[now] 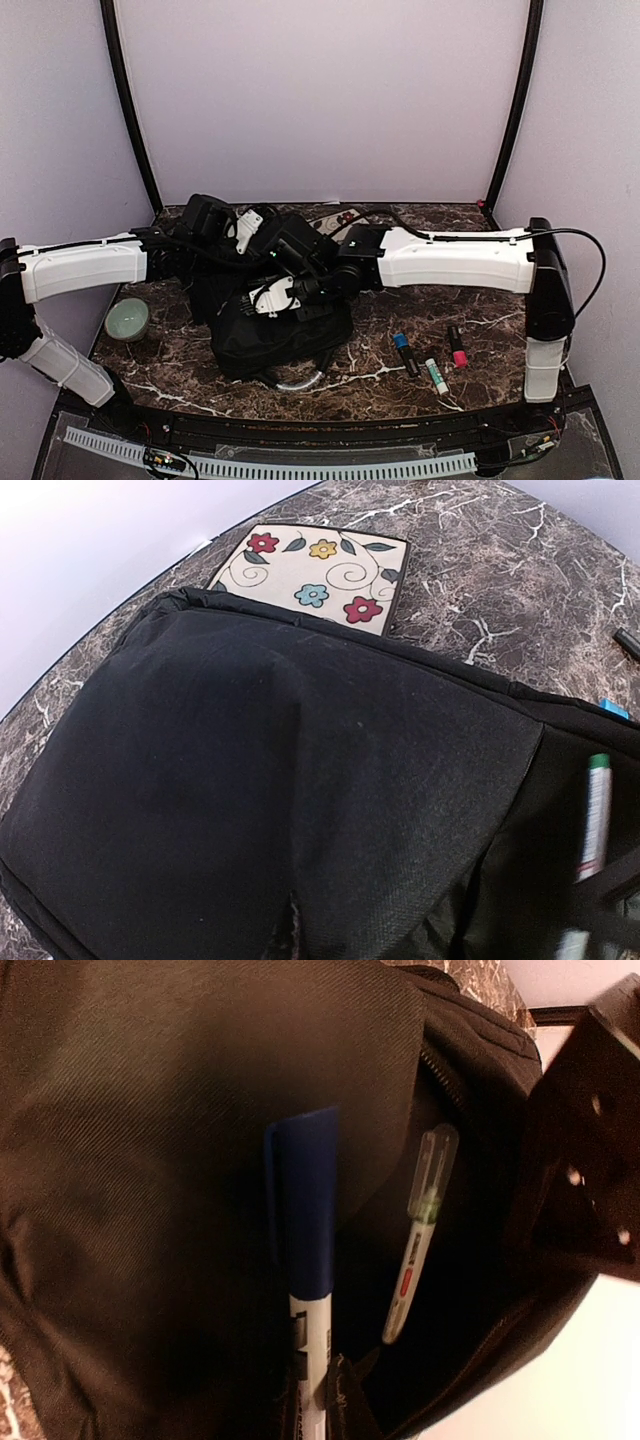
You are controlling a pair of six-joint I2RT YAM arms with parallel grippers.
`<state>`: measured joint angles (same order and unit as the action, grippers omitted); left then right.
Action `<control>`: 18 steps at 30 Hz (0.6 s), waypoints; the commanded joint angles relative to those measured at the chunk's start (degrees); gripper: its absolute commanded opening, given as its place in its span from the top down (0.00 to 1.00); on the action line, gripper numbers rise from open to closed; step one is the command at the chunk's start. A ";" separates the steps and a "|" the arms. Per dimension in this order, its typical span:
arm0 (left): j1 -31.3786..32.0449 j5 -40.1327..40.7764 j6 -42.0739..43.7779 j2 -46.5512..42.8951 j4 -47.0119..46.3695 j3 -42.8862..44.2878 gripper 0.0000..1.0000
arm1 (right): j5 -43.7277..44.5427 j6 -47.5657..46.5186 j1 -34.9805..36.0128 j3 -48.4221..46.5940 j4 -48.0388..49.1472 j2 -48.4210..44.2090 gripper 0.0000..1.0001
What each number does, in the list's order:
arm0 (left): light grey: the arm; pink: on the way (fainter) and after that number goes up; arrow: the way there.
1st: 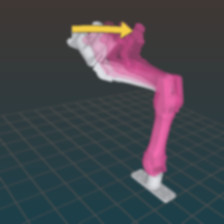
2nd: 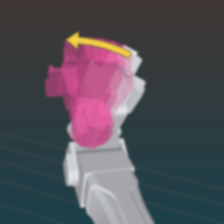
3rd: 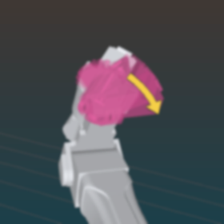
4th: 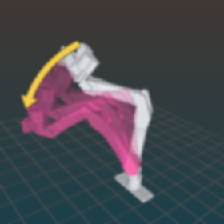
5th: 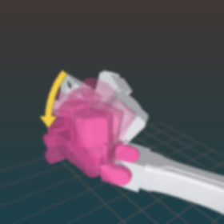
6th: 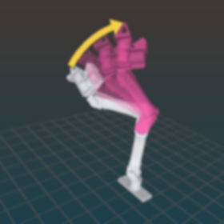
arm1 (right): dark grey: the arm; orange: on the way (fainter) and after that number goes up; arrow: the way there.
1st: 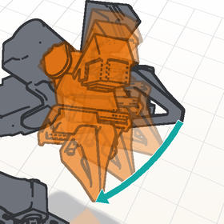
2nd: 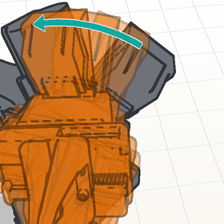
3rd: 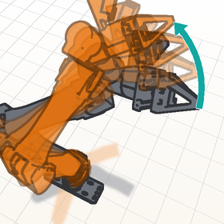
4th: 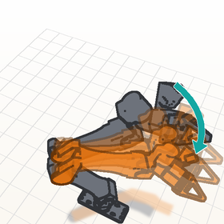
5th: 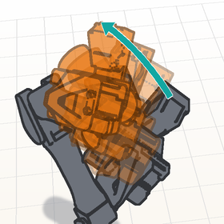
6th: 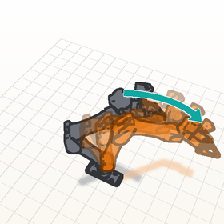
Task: Pack the student bag
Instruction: Place the pen in the lower front pocket of the bag.
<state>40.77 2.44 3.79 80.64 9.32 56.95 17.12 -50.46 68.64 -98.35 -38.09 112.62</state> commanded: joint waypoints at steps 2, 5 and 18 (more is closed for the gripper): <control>-0.03 -3.01 -1.16 -4.25 -4.92 3.06 1.00 | 4.42 -1.76 0.46 -6.22 8.68 5.81 0.96; -0.06 -2.93 -1.16 -4.59 -4.82 3.04 1.00 | 7.37 -2.96 0.38 -6.38 12.40 8.76 0.96; -0.08 -3.72 -1.16 -5.19 -4.82 2.95 1.00 | 21.12 -10.74 -1.57 1.49 35.50 16.11 0.97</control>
<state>40.58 2.37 3.81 79.90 10.20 56.97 31.88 -58.04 68.51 -98.00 -12.53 125.01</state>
